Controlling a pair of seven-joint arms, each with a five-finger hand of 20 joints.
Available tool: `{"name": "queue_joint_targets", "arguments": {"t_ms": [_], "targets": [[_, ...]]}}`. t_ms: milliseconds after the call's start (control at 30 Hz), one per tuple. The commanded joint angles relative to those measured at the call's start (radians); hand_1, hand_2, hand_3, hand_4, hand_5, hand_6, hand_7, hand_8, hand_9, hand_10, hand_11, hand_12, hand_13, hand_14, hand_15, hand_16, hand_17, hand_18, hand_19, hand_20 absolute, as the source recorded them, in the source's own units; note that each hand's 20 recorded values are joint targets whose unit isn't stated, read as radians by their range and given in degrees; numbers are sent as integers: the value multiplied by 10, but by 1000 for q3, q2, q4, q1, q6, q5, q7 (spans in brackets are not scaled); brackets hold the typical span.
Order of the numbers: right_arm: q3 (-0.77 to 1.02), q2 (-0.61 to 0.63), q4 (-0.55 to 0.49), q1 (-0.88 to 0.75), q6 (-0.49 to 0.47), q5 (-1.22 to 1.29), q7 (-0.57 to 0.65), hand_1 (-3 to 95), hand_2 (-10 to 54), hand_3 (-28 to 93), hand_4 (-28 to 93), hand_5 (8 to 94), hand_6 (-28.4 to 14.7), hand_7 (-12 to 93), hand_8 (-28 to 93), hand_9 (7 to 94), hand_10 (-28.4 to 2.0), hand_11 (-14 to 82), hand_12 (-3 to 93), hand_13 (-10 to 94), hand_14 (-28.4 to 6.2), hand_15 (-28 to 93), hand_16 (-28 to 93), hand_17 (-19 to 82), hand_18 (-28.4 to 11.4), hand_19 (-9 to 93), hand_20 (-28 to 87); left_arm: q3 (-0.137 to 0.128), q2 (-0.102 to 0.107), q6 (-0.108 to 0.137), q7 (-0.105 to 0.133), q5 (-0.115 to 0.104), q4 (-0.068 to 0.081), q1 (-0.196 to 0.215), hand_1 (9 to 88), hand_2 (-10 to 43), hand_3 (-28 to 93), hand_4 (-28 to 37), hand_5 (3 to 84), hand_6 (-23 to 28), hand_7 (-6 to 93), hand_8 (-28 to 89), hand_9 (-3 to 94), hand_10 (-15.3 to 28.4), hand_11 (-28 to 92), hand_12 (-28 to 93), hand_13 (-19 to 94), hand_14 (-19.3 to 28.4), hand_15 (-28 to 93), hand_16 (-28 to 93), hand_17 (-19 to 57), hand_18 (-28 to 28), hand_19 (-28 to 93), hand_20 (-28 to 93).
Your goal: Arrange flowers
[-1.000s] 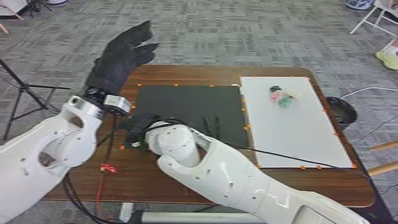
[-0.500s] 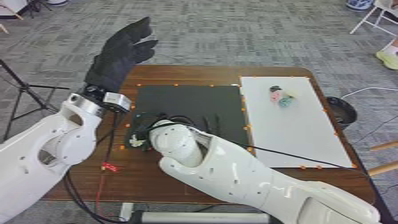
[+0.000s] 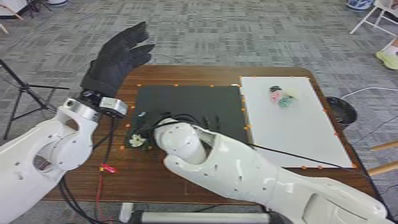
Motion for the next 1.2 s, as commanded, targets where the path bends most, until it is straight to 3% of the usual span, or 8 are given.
{"name": "queue_joint_targets", "arguments": {"t_ms": [33, 267, 600, 800, 900, 967, 1067, 1200], "targets": [[7, 9, 23, 23, 8, 0, 29, 257, 188, 932, 1, 341, -2, 140, -125, 874, -84, 688, 312, 899, -33, 894, 323, 537, -222, 932, 578, -28, 6, 9, 14, -1, -14, 28, 278, -40, 655, -251, 236, 17, 160, -78, 178, 98, 135, 189, 162, 131, 238, 63, -107, 189, 358, 122], [32, 40, -34, -2, 37, -12, -42, 255, 182, 932, 8, 348, 0, 143, -126, 875, -84, 688, 312, 900, -33, 894, 325, 539, -222, 932, 579, -44, 10, 22, 22, -3, -22, 53, 278, -40, 656, -252, 236, 17, 161, -78, 178, 97, 135, 189, 162, 131, 238, 63, -107, 189, 358, 123], [54, 63, -80, -23, 148, -8, -83, 223, 155, 915, -64, 368, 4, 141, -124, 873, -85, 686, 317, 898, -33, 893, 330, 538, -223, 932, 581, -48, -2, 23, 12, 2, -18, 51, 278, -40, 656, -251, 236, 17, 162, -79, 178, 97, 135, 189, 162, 131, 238, 63, -107, 188, 358, 122], [105, 119, -166, -58, 228, 66, -153, 219, 147, 913, -79, 375, 5, 142, -123, 871, -87, 683, 318, 895, -35, 893, 333, 532, -224, 932, 585, -102, -1, 37, 16, 0, -37, 119, 278, -40, 657, -252, 235, 17, 162, -79, 178, 97, 135, 189, 162, 131, 237, 63, -107, 189, 358, 122], [193, 176, -228, -106, 201, 257, -260, 231, 155, 927, -62, 404, 17, 152, -126, 831, -108, 678, 312, 852, -54, 896, 327, 471, -229, 932, 557, -142, -1, 47, 19, -1, -48, 166, 278, -40, 657, -252, 236, 17, 161, -79, 178, 97, 135, 189, 162, 131, 236, 63, -107, 189, 358, 122], [257, 228, -257, -149, 175, 414, -349, 248, 162, 932, -31, 424, 26, 158, -128, 807, -122, 676, 312, 824, -64, 897, 318, 432, -233, 932, 533, -152, -4, 49, 17, -1, -48, 177, 278, -40, 657, -252, 236, 17, 161, -79, 178, 98, 135, 189, 162, 131, 237, 63, -108, 189, 358, 122], [311, 309, -310, -205, 164, 587, -399, 316, 139, 932, -49, 493, 34, 162, -129, 796, -117, 642, 375, 802, -77, 899, 320, 401, -231, 931, 517, -181, 1, 57, 16, -2, -58, 211, 278, -41, 658, -253, 236, 17, 161, -78, 178, 98, 135, 189, 163, 131, 238, 64, -107, 189, 357, 122], [394, 382, -346, -280, 90, 813, -438, 318, 155, 932, -65, 527, 37, 158, -129, 784, -119, 639, 381, 788, -87, 903, 315, 379, -231, 931, 508, -207, -1, 64, 11, -4, -62, 238, 277, -40, 658, -252, 236, 17, 160, -79, 178, 97, 135, 188, 163, 131, 238, 63, -107, 188, 357, 121]]}}
